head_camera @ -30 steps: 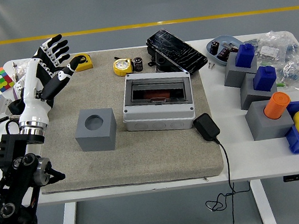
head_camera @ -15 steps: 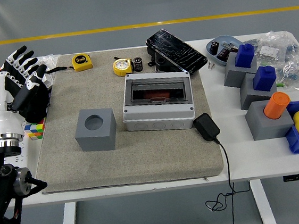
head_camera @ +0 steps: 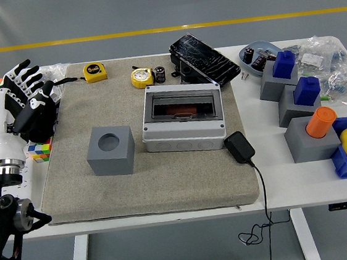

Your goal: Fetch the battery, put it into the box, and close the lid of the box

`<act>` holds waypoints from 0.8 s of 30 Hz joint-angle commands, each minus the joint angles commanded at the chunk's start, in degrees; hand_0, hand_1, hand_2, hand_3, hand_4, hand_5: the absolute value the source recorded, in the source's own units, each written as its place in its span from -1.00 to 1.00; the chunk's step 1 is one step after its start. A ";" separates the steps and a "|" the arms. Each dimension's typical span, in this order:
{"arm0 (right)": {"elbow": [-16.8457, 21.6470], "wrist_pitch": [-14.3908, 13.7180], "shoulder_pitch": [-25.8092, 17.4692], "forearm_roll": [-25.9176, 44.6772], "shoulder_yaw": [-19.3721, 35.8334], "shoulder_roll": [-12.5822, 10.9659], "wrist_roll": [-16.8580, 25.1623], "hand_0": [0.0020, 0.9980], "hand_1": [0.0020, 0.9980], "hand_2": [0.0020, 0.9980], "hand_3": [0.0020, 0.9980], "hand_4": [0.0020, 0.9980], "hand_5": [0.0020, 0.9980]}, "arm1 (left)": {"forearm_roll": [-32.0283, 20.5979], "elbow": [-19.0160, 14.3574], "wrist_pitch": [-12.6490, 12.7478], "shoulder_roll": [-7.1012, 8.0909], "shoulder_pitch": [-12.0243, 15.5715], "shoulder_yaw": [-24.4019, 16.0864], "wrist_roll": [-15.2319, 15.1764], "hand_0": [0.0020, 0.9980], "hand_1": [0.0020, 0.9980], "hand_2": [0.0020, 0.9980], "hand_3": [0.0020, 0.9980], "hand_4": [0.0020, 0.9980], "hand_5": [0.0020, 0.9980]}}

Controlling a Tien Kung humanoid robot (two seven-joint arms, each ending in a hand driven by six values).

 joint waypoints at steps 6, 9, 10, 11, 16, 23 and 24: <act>0.00 -0.05 -0.17 -0.01 0.31 0.11 0.07 0.27 0.25 0.29 0.12 0.97 -0.12 | 0.50 -0.23 -0.19 0.07 0.16 -0.38 0.64 0.37 0.50 0.54 0.61 1.00 -0.16; 0.00 -0.06 -0.24 0.03 0.47 0.09 0.11 0.27 0.25 0.29 0.12 0.97 -0.12 | 0.79 -0.28 -0.48 0.07 0.33 -0.72 1.11 0.37 0.50 0.54 0.61 1.00 -0.16; 0.00 -0.06 -0.27 0.06 0.47 0.08 0.11 0.27 0.25 0.29 0.12 0.97 -0.12 | 0.89 -0.29 -0.59 0.06 0.39 -0.82 1.27 0.37 0.50 0.54 0.61 1.00 -0.16; 0.00 -0.06 -0.28 0.07 0.47 0.08 0.10 0.27 0.25 0.29 0.12 0.97 -0.12 | 0.94 -0.30 -0.63 0.05 0.41 -0.86 1.34 0.37 0.50 0.54 0.61 1.00 -0.16; 0.00 -0.08 -0.67 -0.13 0.92 0.05 0.02 0.27 0.25 0.29 0.12 0.97 -0.10 | 1.17 -0.43 -0.68 -0.19 0.88 -1.09 1.59 0.37 0.50 0.55 0.61 1.00 -0.16; 0.00 0.00 -0.68 -0.09 0.98 0.17 0.03 0.26 0.25 0.29 0.12 0.97 -0.09 | 1.32 -0.64 -0.68 -0.31 1.01 -1.10 1.81 0.37 0.50 0.55 0.61 1.00 -0.15; 0.00 -0.01 -0.65 -0.07 1.03 0.19 0.03 0.26 0.25 0.29 0.12 0.97 -0.09 | 1.33 -0.66 -0.68 -0.33 1.01 -1.11 1.84 0.37 0.49 0.55 0.62 1.00 -0.15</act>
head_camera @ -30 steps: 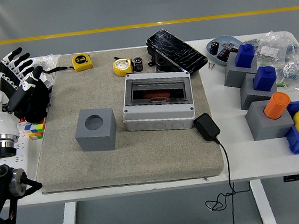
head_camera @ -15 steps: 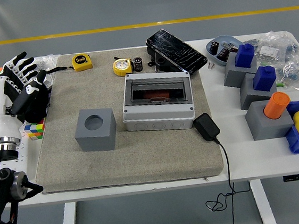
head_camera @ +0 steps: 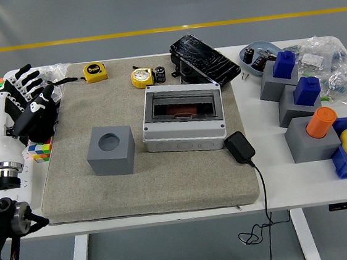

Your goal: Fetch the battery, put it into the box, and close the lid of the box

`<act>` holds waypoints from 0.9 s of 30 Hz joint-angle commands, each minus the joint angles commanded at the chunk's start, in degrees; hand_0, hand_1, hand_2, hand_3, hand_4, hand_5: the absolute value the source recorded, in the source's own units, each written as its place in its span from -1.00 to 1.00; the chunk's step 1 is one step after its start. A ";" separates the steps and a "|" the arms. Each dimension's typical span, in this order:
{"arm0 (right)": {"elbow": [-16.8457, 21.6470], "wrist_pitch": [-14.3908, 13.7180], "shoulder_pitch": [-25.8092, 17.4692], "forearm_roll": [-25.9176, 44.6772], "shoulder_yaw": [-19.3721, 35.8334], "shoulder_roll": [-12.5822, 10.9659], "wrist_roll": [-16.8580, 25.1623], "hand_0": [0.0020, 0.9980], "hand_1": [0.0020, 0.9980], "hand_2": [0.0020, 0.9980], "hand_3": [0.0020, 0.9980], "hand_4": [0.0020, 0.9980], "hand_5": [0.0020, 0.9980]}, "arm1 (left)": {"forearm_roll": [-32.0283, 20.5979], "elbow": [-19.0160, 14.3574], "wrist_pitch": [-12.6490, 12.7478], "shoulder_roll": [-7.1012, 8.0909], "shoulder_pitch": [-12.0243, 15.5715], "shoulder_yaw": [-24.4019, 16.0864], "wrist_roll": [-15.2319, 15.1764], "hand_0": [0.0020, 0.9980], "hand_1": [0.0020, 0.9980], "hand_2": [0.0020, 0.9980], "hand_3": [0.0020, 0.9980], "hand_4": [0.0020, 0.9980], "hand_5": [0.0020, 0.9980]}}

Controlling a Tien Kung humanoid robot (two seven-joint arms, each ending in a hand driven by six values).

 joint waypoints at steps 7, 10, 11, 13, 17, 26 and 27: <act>0.00 0.07 0.05 -0.15 0.21 0.03 -0.25 0.27 0.25 0.29 0.12 0.97 -0.08 | 0.16 -0.07 -0.07 -0.09 -0.21 0.25 0.30 0.37 0.50 0.55 0.62 1.00 -0.14; 0.00 0.12 0.10 -0.13 0.10 0.06 -0.30 0.27 0.25 0.29 0.12 0.97 -0.08 | 0.22 -0.10 -0.14 -0.10 -0.20 0.20 0.54 0.37 0.50 0.55 0.62 1.00 -0.14; 0.00 0.14 0.14 -0.08 0.04 0.07 -0.29 0.27 0.25 0.29 0.12 0.97 -0.08 | 0.25 -0.11 -0.16 -0.09 -0.20 0.17 0.62 0.37 0.50 0.55 0.62 1.00 -0.14; 0.00 0.15 0.20 0.03 -0.11 0.09 -0.26 0.27 0.25 0.29 0.12 0.97 -0.08 | 0.29 -0.10 -0.20 -0.07 -0.23 0.05 0.70 0.36 0.49 0.55 0.62 1.00 -0.14; 0.00 0.15 0.33 0.03 -0.22 0.05 -0.23 0.27 0.25 0.29 0.12 0.97 -0.08 | 0.32 -0.13 -0.22 -0.07 -0.29 -0.37 0.75 0.36 0.49 0.55 0.62 1.00 -0.14; 0.00 0.12 0.37 0.12 0.00 0.07 -0.29 0.27 0.25 0.29 0.12 0.97 -0.08 | 0.64 -0.06 -0.50 0.00 -0.46 -0.86 1.24 0.36 0.50 0.55 0.63 1.00 -0.15; 0.00 0.12 0.37 0.15 0.00 0.07 -0.29 0.27 0.25 0.29 0.12 0.97 -0.08 | 0.67 -0.06 -0.53 -0.01 -0.45 -0.84 1.28 0.36 0.50 0.55 0.63 1.00 -0.15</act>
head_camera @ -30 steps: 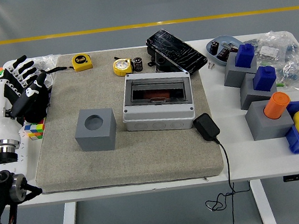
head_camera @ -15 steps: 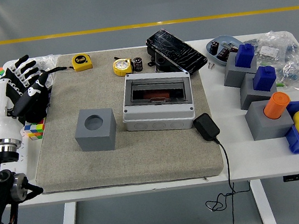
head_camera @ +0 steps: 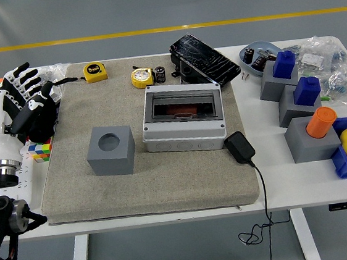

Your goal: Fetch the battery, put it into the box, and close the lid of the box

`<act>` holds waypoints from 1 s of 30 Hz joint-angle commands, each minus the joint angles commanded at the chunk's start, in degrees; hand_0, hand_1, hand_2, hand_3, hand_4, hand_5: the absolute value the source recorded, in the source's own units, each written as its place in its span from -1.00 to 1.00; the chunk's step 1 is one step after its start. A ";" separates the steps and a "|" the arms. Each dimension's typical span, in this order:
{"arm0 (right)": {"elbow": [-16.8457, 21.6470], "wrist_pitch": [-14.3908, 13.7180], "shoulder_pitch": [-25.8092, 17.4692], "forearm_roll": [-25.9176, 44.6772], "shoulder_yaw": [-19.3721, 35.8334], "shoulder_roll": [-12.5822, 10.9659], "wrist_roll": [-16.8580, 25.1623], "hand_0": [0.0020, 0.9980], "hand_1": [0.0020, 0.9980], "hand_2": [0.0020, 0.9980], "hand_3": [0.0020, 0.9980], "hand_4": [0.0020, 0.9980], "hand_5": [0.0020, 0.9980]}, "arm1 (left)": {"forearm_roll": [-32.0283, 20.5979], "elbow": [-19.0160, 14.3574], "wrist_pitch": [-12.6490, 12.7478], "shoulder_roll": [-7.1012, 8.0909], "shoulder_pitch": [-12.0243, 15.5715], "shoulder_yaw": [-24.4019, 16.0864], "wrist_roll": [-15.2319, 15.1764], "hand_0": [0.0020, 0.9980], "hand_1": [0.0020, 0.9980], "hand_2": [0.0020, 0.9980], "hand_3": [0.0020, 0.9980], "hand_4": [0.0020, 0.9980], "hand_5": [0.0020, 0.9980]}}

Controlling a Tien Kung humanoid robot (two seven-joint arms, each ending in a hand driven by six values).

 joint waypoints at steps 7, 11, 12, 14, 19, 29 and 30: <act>0.00 -0.02 -0.02 0.08 -0.04 0.04 -0.01 0.27 0.25 0.29 0.12 0.97 -0.08 | 0.16 0.07 -0.15 -0.12 0.01 0.23 0.28 0.36 0.49 0.55 0.63 1.00 -0.15; 0.00 -0.48 0.04 -0.65 0.21 -0.04 -0.17 0.31 0.25 0.29 0.12 0.97 -0.07 | 0.19 0.06 -0.14 -0.20 -0.05 0.15 0.23 0.36 0.49 0.55 0.63 1.00 -0.15; 0.00 -0.40 0.03 -0.35 0.02 -0.08 -0.15 0.31 0.25 0.29 0.12 0.97 -0.07 | 0.18 0.03 -0.15 -0.17 -0.03 0.07 0.19 0.36 0.49 0.55 0.63 1.00 -0.15; 0.00 -0.31 0.06 -0.05 -0.19 -0.12 -0.09 0.29 0.25 0.29 0.12 0.98 -0.07 | 0.08 -0.01 -0.12 -0.16 -0.04 -0.13 -0.07 0.36 0.49 0.55 0.63 1.00 -0.16; 0.00 -0.17 0.08 0.20 -0.23 -0.05 -0.17 0.29 0.25 0.29 0.12 0.98 -0.07 | 0.07 -0.11 -0.09 -0.07 -0.20 -0.44 -0.25 0.36 0.49 0.55 0.63 1.00 -0.16; 0.00 -0.10 -0.17 0.74 -1.05 -0.32 -0.20 0.28 0.25 0.29 0.12 0.98 -0.07 | 0.38 0.05 -0.31 -0.14 -0.02 -0.88 0.31 0.36 0.48 0.55 0.63 1.00 -0.20; 0.00 -0.10 -0.18 0.69 -0.99 -0.33 -0.22 0.28 0.25 0.29 0.12 0.98 -0.07 | 0.39 0.04 -0.32 -0.13 -0.02 -0.92 0.32 0.36 0.48 0.55 0.63 1.00 -0.20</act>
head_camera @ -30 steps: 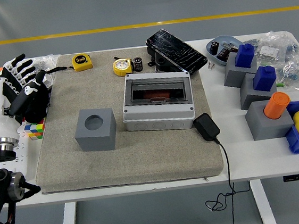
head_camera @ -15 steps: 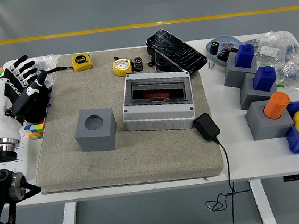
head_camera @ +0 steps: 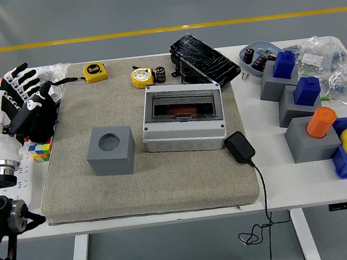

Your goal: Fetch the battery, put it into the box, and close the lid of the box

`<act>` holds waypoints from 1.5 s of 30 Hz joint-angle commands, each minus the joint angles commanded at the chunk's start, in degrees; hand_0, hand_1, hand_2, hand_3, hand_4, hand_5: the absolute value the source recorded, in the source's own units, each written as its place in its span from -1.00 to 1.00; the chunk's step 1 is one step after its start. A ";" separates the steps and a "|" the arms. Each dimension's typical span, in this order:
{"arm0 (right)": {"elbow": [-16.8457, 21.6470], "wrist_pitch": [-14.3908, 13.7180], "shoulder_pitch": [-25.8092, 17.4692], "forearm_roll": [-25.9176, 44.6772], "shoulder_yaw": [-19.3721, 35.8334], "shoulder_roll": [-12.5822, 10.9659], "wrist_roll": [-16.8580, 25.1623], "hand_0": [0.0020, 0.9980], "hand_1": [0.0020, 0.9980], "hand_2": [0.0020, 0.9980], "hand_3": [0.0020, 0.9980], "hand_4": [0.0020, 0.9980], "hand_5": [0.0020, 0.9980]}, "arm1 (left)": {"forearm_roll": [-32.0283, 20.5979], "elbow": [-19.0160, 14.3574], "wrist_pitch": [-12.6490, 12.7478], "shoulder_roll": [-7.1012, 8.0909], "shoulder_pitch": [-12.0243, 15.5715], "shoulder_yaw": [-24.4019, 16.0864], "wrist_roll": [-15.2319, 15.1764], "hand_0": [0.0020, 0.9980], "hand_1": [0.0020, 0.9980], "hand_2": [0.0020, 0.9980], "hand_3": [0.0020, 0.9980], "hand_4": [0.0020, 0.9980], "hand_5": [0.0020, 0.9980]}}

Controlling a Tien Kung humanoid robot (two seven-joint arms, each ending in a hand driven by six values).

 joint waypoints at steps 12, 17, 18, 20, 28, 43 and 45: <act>0.00 0.04 -0.03 0.20 -0.14 0.02 0.02 0.27 0.25 0.29 0.12 0.98 -0.07 | 0.18 0.03 -0.24 0.24 0.08 -0.03 0.36 0.35 0.48 0.55 0.63 1.00 -0.21; 0.00 0.02 0.01 0.29 -0.05 0.03 0.02 0.27 0.25 0.29 0.13 0.98 -0.05 | 0.26 0.04 -0.29 0.32 0.04 0.40 0.52 0.36 0.48 0.55 0.63 1.00 -0.21; 0.00 0.03 0.05 0.35 -0.10 0.04 0.03 0.27 0.25 0.29 0.13 0.98 -0.05 | 0.29 0.05 -0.33 0.35 0.04 0.55 0.60 0.36 0.48 0.55 0.63 1.00 -0.21; 0.00 0.05 0.11 0.43 -0.22 0.06 0.04 0.27 0.25 0.29 0.13 0.98 -0.05 | 0.39 0.05 -0.42 0.41 0.06 0.75 0.74 0.36 0.48 0.55 0.63 1.00 -0.21; 0.00 0.04 0.31 0.69 -0.67 -0.09 0.06 0.27 0.25 0.29 0.13 0.98 -0.04 | 0.79 0.10 -0.42 0.63 -0.10 1.22 0.99 0.35 0.48 0.55 0.62 1.00 -0.22; 0.00 0.03 0.35 0.84 -0.84 -0.33 0.02 0.27 0.25 0.29 0.13 0.98 -0.03 | 1.23 0.16 -0.49 0.78 -0.23 1.74 1.53 0.35 0.48 0.55 0.62 1.00 -0.23; 0.00 0.02 0.27 0.81 -0.76 -0.32 0.02 0.27 0.25 0.29 0.13 0.98 -0.03 | 1.30 0.18 -0.56 0.71 -0.20 1.81 1.64 0.35 0.47 0.55 0.61 1.00 -0.23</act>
